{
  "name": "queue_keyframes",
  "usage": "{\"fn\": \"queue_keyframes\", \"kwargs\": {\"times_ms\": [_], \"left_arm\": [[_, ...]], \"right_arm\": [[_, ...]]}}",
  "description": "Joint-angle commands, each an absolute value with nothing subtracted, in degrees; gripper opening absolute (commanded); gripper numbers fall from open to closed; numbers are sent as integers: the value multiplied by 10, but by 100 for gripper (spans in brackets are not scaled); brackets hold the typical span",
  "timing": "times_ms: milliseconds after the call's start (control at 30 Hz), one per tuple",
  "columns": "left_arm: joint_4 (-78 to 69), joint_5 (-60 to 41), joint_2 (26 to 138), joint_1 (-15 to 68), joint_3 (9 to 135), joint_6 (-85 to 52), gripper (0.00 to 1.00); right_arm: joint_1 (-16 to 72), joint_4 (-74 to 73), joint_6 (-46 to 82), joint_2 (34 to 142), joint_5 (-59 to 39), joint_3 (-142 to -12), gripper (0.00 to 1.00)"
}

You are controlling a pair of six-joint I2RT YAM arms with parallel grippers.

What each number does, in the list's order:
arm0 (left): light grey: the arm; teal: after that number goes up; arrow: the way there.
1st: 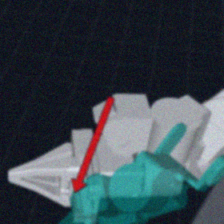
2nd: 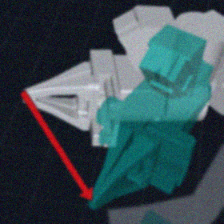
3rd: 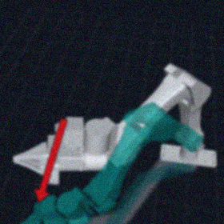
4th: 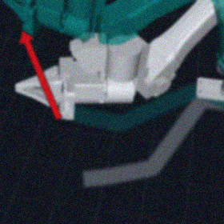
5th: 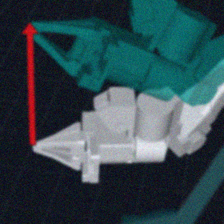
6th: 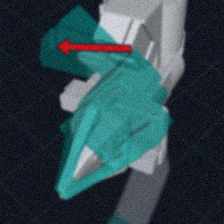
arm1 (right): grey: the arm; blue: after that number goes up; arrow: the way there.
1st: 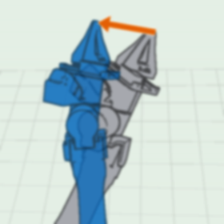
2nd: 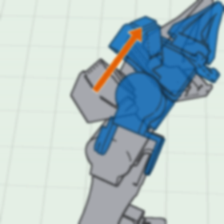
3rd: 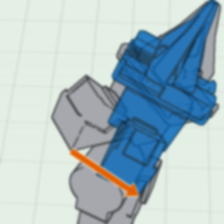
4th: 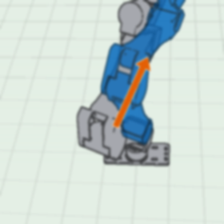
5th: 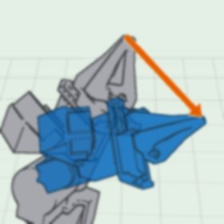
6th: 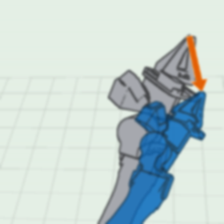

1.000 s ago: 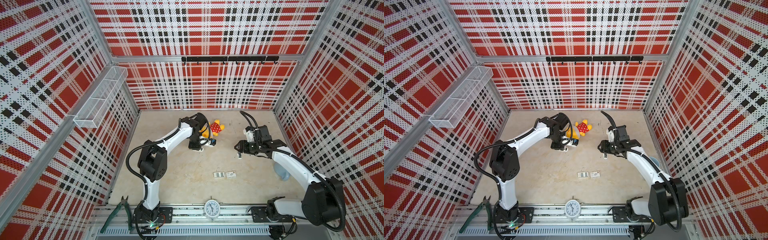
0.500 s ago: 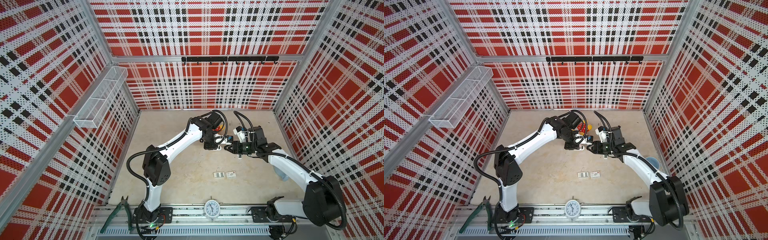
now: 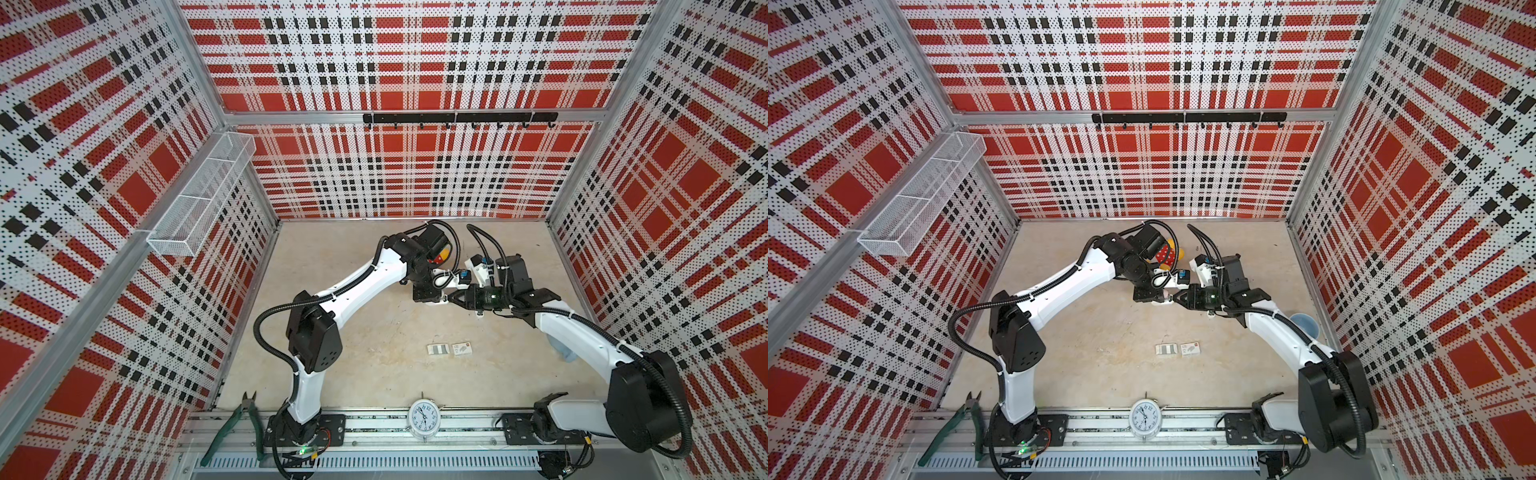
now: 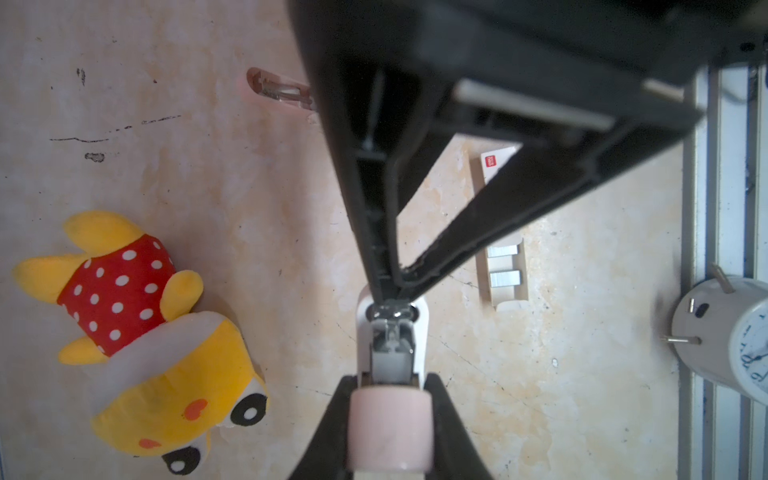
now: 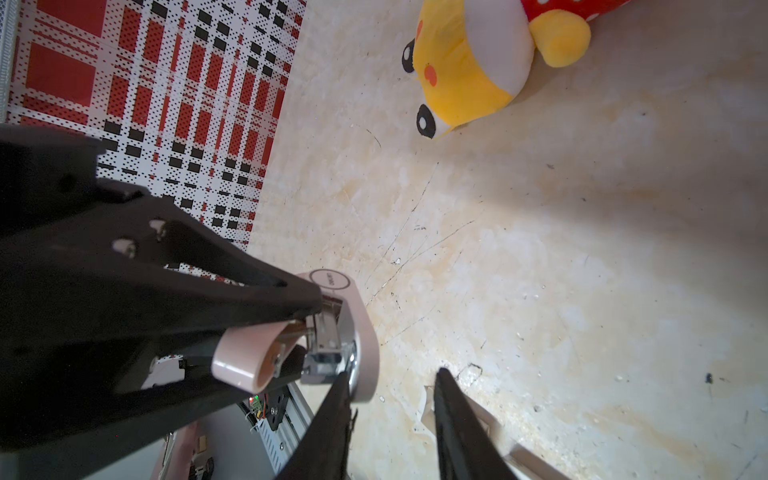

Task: Load the staples into the stapler
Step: 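Pull the stapler top open with the right gripper while the left holds the base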

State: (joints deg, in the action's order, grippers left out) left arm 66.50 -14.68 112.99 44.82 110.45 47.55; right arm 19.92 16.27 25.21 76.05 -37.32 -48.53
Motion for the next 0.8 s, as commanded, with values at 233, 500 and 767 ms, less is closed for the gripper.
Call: {"fn": "queue_keyframes", "kwargs": {"times_ms": [233,500,767], "left_arm": [[665,-237,1103,437,1163,422,8],[651,-296,1108,421,1190,371,9],[632,-337,1110,405,1178,341,9]], "right_arm": [[203,124,268,752,-377,-460,33],[209,41,302,756,-388,-435,35],[212,107,263,729,-338,-427,48]]}}
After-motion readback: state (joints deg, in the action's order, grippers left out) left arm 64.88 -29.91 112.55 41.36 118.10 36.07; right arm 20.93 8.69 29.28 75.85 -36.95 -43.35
